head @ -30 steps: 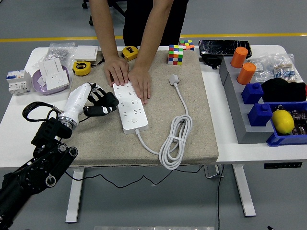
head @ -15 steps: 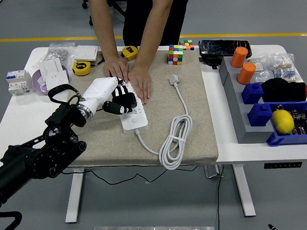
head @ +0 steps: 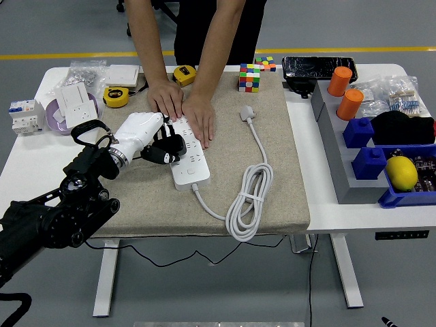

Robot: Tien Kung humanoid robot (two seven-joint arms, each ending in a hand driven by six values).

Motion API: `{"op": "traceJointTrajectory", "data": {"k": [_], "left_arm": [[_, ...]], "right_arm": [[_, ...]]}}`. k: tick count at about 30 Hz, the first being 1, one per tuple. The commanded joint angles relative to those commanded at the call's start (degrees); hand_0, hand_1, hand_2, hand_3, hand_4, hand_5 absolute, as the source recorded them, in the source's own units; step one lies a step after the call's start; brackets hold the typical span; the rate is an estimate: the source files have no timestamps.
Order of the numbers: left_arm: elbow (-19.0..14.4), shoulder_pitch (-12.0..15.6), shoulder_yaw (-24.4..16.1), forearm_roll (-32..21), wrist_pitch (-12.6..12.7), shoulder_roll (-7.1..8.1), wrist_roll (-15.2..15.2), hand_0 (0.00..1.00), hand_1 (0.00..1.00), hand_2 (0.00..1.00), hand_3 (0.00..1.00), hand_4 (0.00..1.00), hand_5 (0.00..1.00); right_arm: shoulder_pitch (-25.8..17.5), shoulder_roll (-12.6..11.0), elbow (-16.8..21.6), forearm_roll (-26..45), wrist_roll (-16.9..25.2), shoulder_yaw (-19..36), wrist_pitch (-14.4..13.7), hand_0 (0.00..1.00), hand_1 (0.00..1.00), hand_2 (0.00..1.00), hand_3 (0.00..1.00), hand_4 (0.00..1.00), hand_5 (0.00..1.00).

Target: Pick up the plug,place it near the board,insert it into the board,press the button

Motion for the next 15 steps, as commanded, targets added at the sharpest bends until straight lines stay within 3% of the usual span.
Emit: {"op": "traceJointTrajectory", "data": {"k": [15], "left_arm": [[2.4,-0.2,0.4,1.5,-1.2,0.39,0.5,0.433,0.396,0.341,0.423,0.652,0.015]], "right_arm": [[0.0,0.0,0.0,-0.1,0.0,0.2,0.0,0.824,0.736,0.744,0.777,0.998,0.928]]}}
